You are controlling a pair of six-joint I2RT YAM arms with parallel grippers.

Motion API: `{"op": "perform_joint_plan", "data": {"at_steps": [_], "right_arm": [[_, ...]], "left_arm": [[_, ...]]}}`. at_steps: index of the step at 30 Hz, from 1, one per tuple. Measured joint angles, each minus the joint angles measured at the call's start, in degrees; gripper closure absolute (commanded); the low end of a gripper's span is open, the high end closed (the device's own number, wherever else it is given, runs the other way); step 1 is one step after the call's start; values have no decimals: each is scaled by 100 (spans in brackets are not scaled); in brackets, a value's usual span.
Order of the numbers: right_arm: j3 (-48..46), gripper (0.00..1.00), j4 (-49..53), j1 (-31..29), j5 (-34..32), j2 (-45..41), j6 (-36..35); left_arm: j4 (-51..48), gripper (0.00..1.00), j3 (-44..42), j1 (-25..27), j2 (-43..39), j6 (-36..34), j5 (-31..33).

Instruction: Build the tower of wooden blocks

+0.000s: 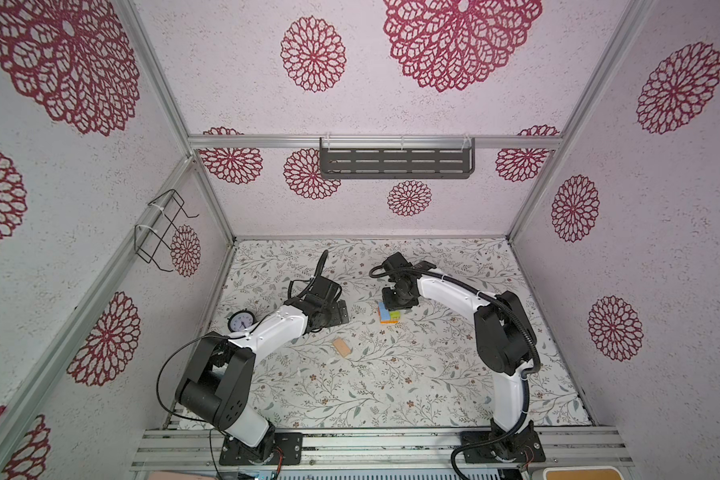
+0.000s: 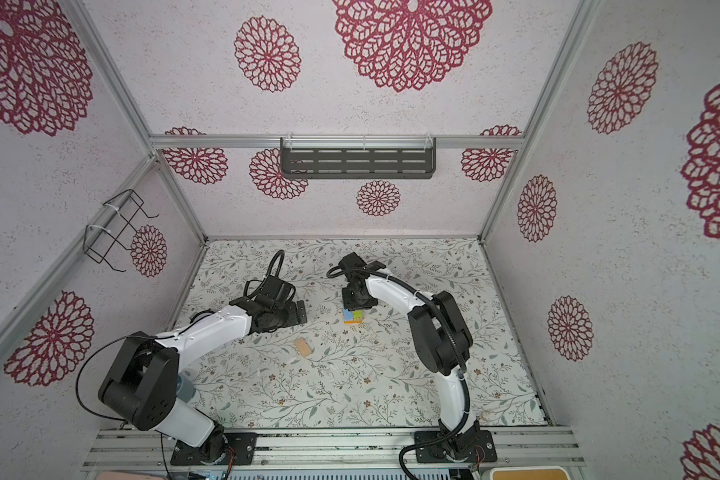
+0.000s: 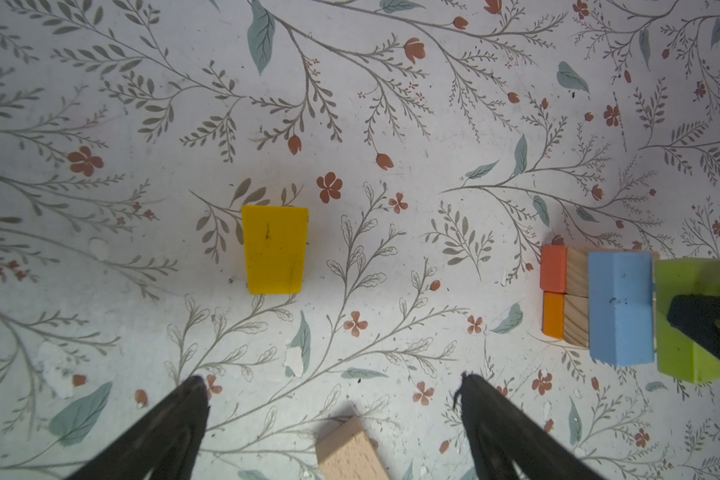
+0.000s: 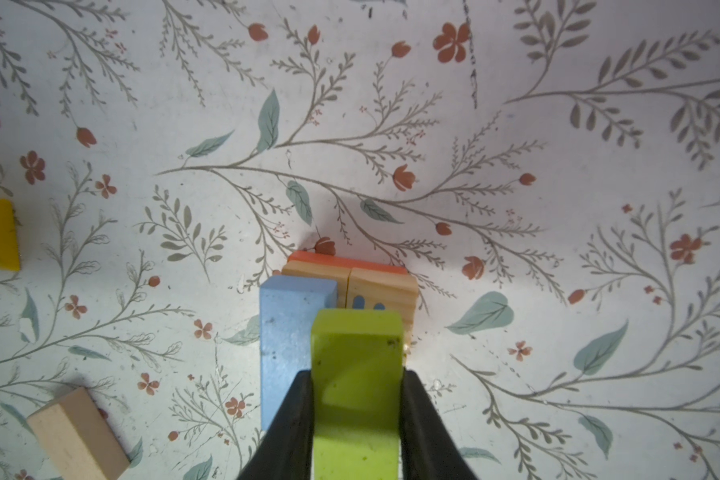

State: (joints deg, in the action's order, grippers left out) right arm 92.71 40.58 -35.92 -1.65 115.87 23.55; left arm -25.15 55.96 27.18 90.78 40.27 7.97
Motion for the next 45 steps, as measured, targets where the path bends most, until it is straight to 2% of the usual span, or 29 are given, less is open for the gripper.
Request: {"op": "perform_joint_plan", "data": {"at_steps": [24, 32, 42, 45], "right_arm": [[28, 69, -2, 44, -4, 83, 0], [39, 61, 0, 44, -7, 94, 0], [39, 59, 0, 52, -15, 94, -2], [39, 59, 0, 52, -26, 92, -2]], "left_arm": [[0, 3, 0, -13, 0, -4, -7], [-2, 3, 0, -13, 0, -4, -7], [-52, 0, 0, -13, -11, -4, -24], [-68, 5, -57, -13, -103, 2, -68]]}}
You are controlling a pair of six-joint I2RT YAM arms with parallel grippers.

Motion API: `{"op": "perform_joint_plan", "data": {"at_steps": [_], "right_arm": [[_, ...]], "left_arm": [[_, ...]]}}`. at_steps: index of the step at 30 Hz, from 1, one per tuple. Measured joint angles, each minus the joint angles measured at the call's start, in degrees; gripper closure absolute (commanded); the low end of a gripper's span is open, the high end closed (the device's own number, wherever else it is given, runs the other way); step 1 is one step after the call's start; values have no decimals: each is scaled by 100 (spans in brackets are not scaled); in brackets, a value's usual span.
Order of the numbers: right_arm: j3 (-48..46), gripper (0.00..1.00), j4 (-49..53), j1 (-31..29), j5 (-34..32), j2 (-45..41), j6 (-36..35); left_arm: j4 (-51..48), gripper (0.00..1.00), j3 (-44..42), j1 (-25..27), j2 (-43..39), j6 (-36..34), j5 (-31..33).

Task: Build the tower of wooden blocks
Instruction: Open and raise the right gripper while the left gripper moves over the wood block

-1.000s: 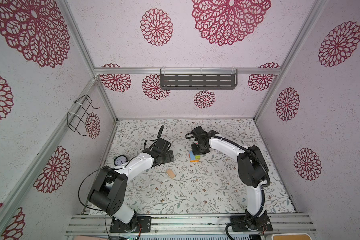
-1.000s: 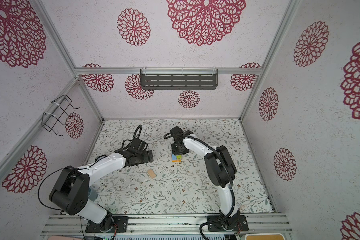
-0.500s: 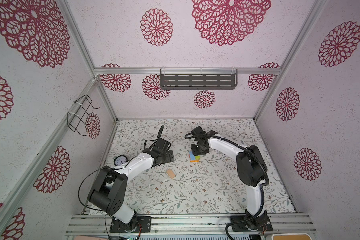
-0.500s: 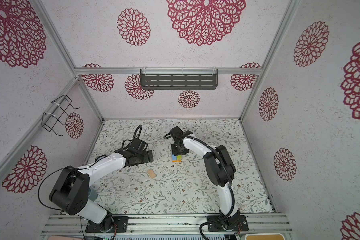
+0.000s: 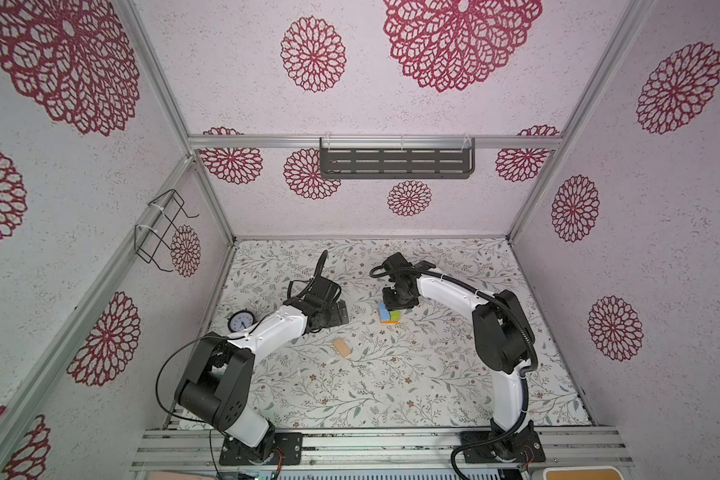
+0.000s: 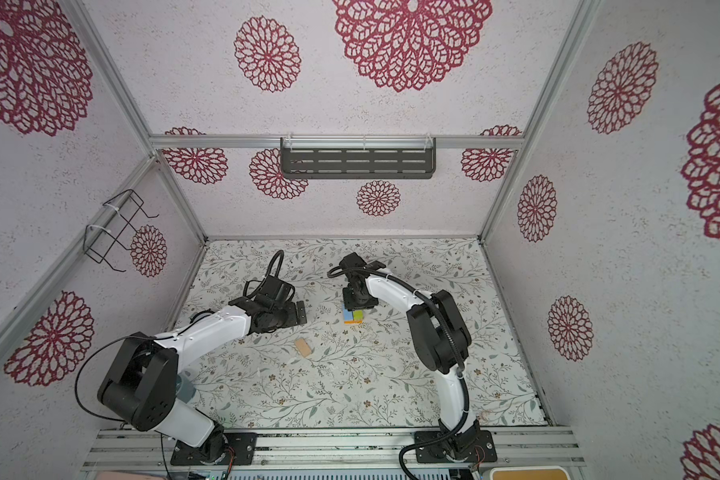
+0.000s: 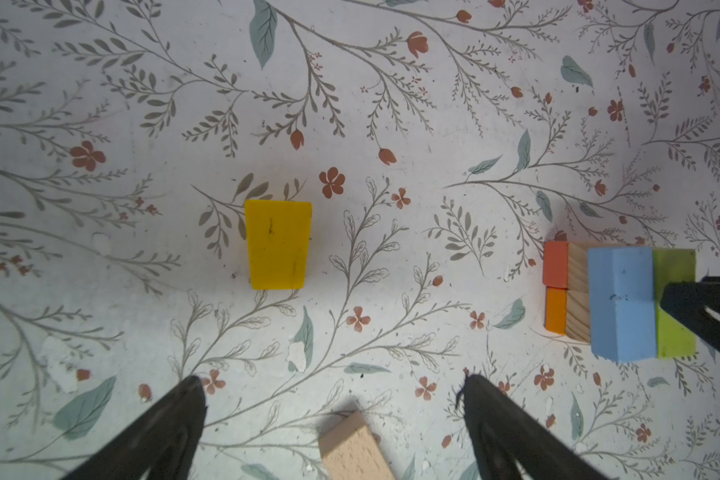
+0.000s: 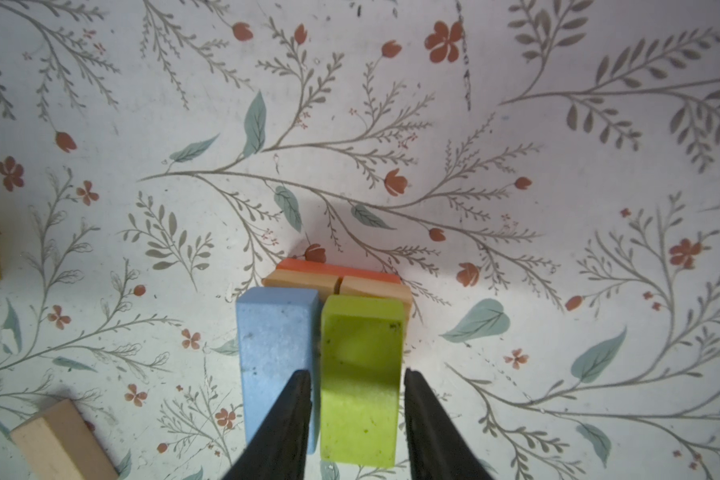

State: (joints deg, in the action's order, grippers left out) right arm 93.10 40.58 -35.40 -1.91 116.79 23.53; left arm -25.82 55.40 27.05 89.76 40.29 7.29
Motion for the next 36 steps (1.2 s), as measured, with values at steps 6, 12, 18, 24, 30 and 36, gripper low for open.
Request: {"op": "perform_joint_plan", "data": {"at_steps": [6, 12, 18, 24, 30, 36], "right_arm": [[-11, 59, -7, 0, -7, -107, 0], [-505, 60, -197, 2, -83, -868, 0], [-1086, 61, -389, 2, -92, -1521, 4], [-1478, 61, -514, 2, -90, -1707, 7], [-1615, 61, -605, 15, -90, -1814, 7], [-1622, 61, -627, 35, -90, -1939, 7]], "left_arm": [[-17, 72, -374, 48, -498, 37, -149], [-44, 100, -754, 374, -669, 114, -173], [-111, 100, -1045, 776, -675, 310, -94], [-109, 100, -1152, 966, -680, 481, -13], [-61, 100, -1169, 1117, -474, 592, 28], [-42, 100, -1169, 1246, -234, 649, 35]]}}
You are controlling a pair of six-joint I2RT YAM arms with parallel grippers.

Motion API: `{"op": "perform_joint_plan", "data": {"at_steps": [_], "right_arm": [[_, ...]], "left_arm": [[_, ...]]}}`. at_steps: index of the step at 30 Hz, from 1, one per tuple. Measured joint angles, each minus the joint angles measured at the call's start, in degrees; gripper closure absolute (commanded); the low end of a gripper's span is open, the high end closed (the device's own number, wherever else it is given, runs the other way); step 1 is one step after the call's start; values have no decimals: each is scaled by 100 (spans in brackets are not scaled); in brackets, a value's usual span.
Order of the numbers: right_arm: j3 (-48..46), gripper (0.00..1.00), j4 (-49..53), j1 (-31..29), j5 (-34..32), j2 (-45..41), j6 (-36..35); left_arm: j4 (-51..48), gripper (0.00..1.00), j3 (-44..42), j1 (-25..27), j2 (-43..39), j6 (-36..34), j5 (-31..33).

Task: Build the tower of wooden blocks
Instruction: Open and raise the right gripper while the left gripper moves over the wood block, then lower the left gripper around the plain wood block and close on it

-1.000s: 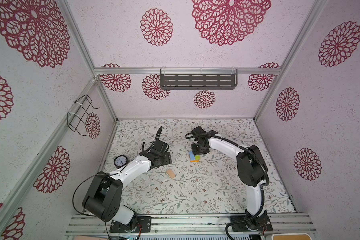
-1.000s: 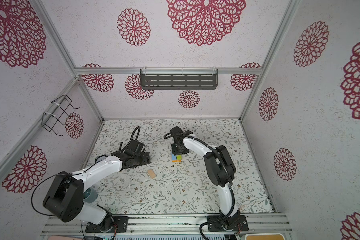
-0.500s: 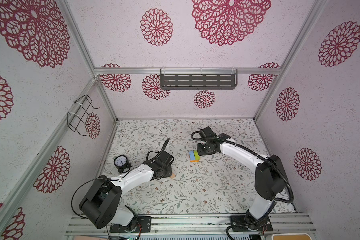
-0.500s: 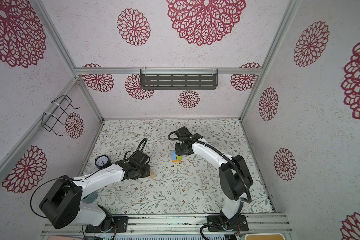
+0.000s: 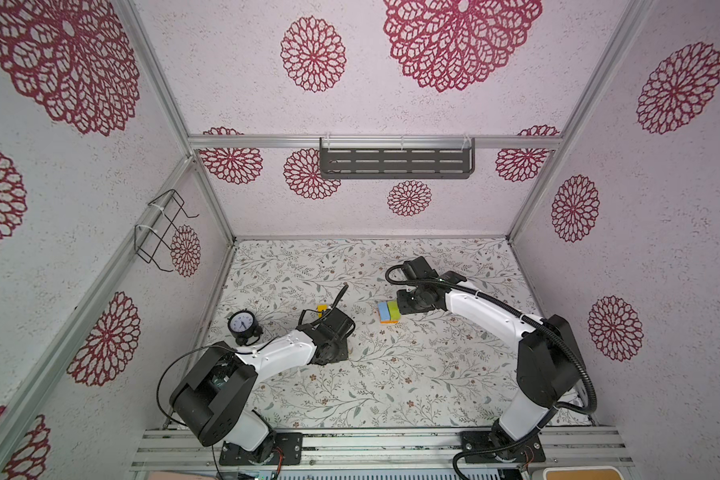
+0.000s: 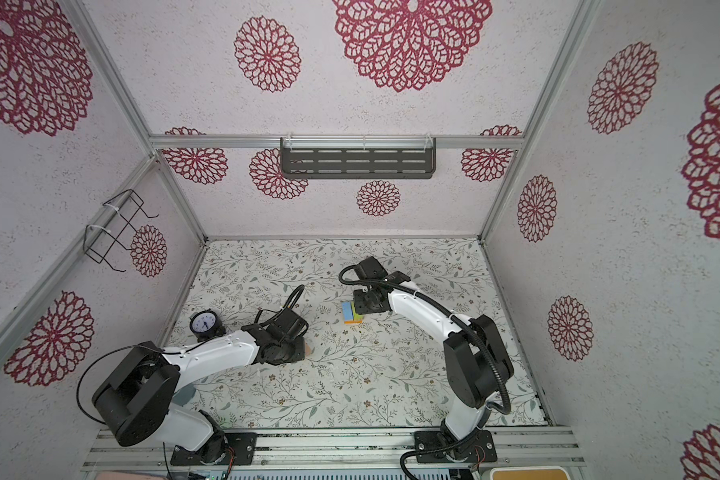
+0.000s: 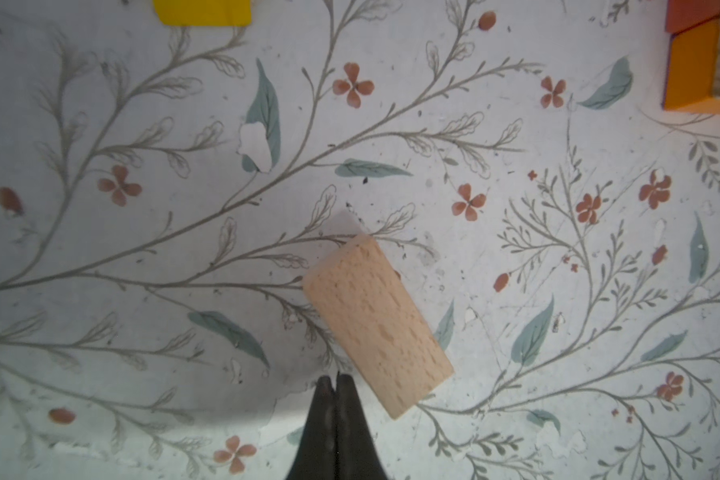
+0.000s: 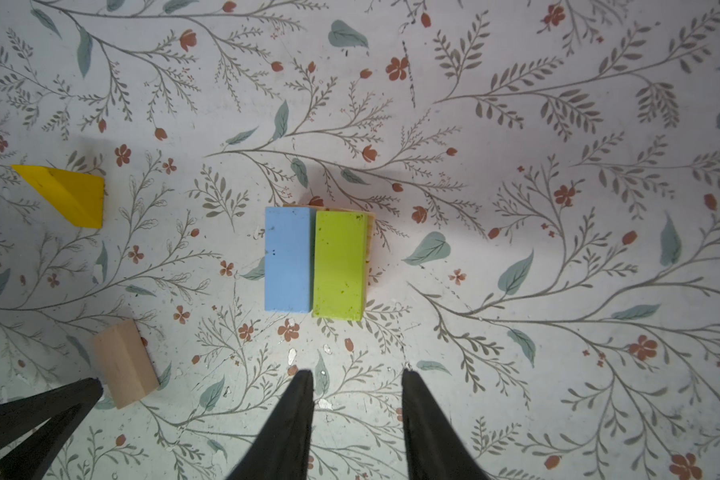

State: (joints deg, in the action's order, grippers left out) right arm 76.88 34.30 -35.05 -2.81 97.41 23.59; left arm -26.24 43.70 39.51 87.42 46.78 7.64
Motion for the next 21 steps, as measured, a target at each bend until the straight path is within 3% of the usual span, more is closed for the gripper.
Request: {"op": "perform_joint_plan", "data": {"at_steps": [21], "right_arm": [[-57, 60, 7, 87, -9, -105, -4]], "left_arm": [[107, 100, 579, 210, 557, 26, -66]]}}
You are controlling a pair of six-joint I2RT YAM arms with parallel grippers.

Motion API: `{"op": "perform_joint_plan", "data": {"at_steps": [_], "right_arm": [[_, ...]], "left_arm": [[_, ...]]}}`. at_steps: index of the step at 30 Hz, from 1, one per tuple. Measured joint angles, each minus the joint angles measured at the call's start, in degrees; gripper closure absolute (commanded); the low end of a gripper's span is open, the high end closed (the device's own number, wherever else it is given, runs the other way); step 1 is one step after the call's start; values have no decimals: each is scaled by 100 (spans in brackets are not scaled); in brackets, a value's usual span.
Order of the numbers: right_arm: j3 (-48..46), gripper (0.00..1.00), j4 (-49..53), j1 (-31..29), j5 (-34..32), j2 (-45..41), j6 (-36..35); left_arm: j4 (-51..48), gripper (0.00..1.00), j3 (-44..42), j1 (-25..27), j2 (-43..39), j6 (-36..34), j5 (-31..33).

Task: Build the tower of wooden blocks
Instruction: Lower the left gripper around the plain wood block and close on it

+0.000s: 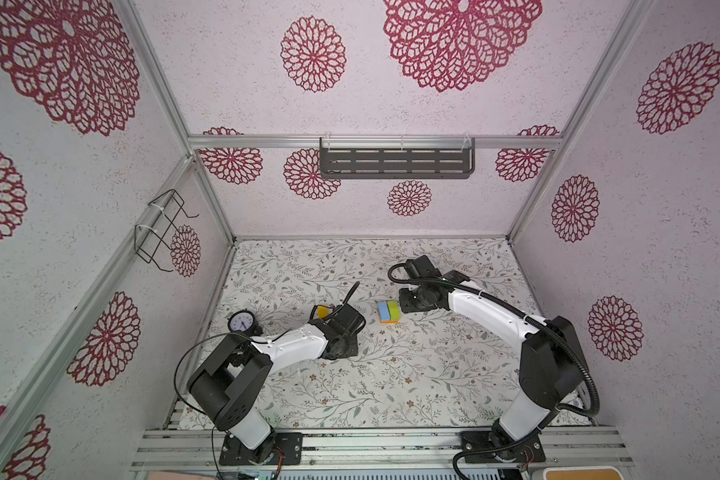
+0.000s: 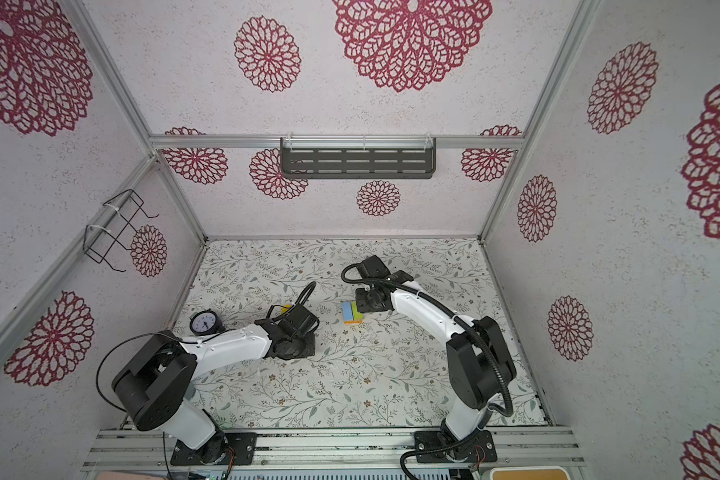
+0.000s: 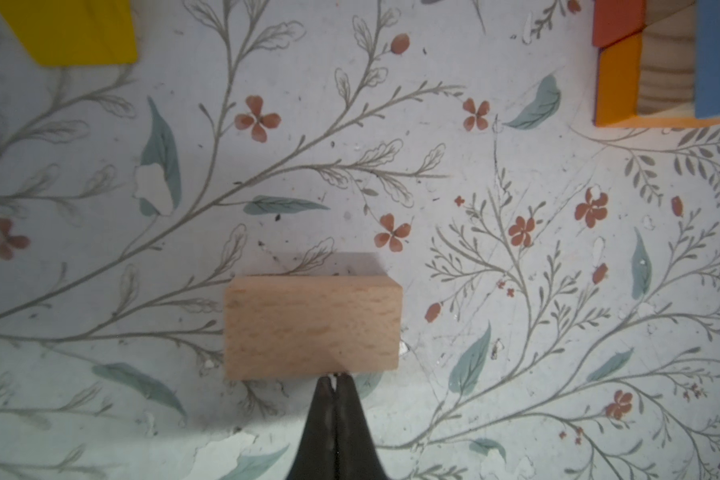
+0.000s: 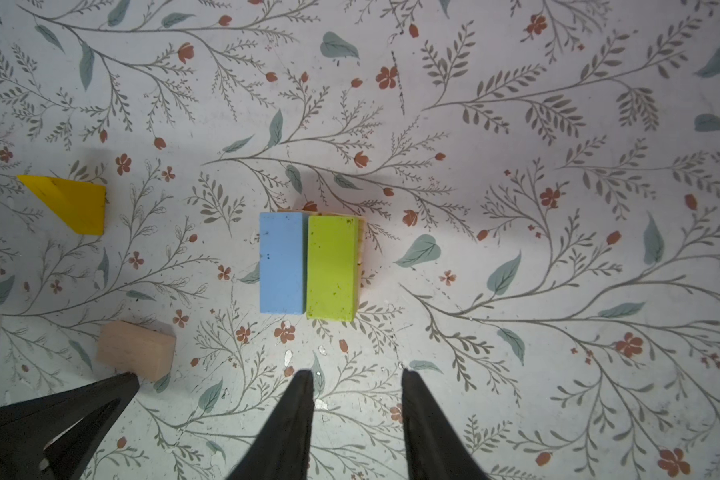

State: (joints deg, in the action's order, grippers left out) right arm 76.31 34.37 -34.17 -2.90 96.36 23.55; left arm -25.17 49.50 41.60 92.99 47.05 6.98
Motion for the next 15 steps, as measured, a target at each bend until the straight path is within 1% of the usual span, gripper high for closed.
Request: {"op": "perform_joint_plan", "data": {"at_steps": [3, 4, 6, 7, 8, 11, 13, 15], "right_arm": [[-9, 58, 9, 26, -7, -50, -2], [-9, 57, 11, 35, -9, -59, -2], [-9, 55, 11, 48, -11, -70, -4], [-9, 55, 11, 52, -11, -76, -2], [-11, 54, 11, 55, -11, -85, -2], [-57, 53, 0, 55, -11, -136, 0], [-96, 53, 2, 55, -20, -162, -2], [-98, 52, 9, 55, -37, -175, -2]], "left_arm": [[-55, 100, 111, 15, -2, -2, 4], [-79, 95, 142, 17, -9, -2, 22], [-153, 79, 184, 20, -55, -4, 94], [-203, 67, 188, 24, -101, 9, 136], [-273, 58, 188, 26, -170, 24, 188], [-476, 36, 184, 26, -457, 42, 356], [-584, 26, 186, 26, -619, 42, 463], [-675, 20, 188, 26, -715, 33, 555]]}}
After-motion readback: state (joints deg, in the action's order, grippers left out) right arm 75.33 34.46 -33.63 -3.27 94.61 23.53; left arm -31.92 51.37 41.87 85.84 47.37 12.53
